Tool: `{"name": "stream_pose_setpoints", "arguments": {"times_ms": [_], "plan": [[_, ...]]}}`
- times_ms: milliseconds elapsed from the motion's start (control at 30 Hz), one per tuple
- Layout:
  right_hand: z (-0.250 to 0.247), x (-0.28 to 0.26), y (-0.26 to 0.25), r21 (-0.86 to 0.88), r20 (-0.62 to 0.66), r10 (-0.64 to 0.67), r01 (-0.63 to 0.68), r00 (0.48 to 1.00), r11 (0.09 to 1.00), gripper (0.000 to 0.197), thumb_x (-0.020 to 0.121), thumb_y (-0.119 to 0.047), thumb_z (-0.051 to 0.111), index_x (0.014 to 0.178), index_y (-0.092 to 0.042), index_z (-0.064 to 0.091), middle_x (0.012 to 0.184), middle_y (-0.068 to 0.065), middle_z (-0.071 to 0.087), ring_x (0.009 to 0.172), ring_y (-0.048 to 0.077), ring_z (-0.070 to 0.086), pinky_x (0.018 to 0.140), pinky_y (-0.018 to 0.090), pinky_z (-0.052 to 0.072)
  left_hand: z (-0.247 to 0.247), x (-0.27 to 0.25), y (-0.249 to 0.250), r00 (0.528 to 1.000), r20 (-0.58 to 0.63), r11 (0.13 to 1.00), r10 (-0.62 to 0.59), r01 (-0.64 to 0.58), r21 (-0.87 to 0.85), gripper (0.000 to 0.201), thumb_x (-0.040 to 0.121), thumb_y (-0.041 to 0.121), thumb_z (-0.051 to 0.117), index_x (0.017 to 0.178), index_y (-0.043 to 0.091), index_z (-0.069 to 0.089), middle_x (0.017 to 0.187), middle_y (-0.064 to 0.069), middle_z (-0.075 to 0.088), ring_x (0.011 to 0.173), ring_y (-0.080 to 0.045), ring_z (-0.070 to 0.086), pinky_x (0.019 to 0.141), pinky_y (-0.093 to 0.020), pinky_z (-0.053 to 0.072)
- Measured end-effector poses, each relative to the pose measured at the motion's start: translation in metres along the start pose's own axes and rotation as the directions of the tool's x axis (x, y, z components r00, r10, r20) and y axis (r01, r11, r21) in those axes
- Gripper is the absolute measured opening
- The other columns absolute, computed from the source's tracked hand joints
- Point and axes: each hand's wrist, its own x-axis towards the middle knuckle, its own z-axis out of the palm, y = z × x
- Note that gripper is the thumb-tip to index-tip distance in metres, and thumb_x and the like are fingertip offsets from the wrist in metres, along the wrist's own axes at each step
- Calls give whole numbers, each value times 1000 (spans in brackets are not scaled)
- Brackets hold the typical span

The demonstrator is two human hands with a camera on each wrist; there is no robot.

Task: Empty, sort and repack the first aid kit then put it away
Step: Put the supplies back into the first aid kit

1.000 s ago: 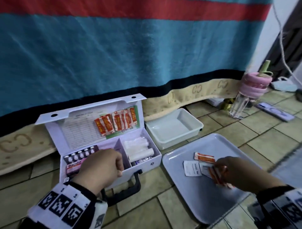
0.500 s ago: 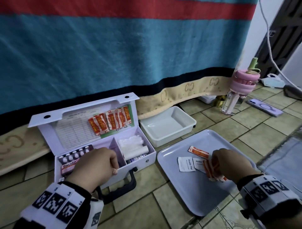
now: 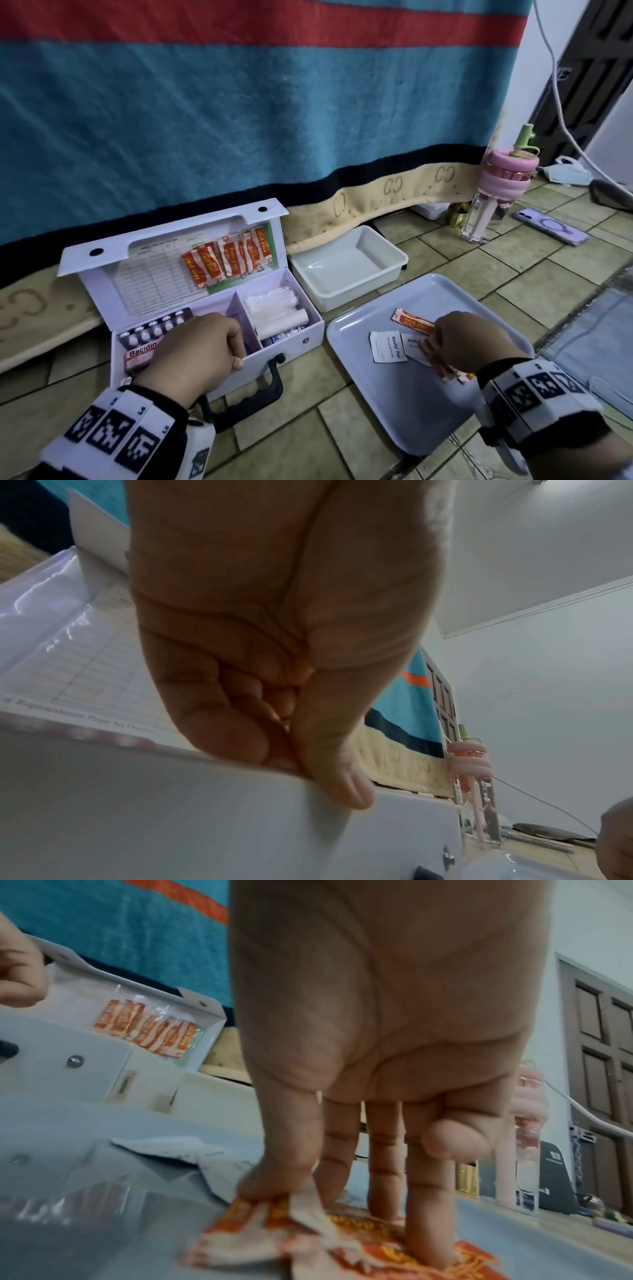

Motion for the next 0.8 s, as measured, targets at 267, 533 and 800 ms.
{"name": "stream_pose_setpoints", "arguments": {"times_ms": [267,533,800], "plan": [[8,8,16,69,93,51,-57,994,996,35,78,-49,53,95,-20,63,86,-7,61,84,17,58,82,27,46,-1,-2,1,1000,-11,1000,0,0,-8,20,77,19,72,63,29,63,62,17,62,70,3,56,62,-22,44],[-35,-21,-11,315,-194,14,49,981,948,28,96,-17,45,78,-13,66,66,-2,57,69,19,58,55,18,37,1,-10,4,993,-96,995,65,-57,84,23,81,17,64,64,29,55,62,16,55,68,0,48,58,-22,35],[-92,-12,-123,707,-305,-393,483,868,517,21,91,-14,57,73,-4,63,58,5,65,46,8,55,51,20,47,1,-12,6,994,-85,995,68,-60,85,20,79,9,54,74,27,62,83,10,69,89,-9,61,69,-23,40]]}}
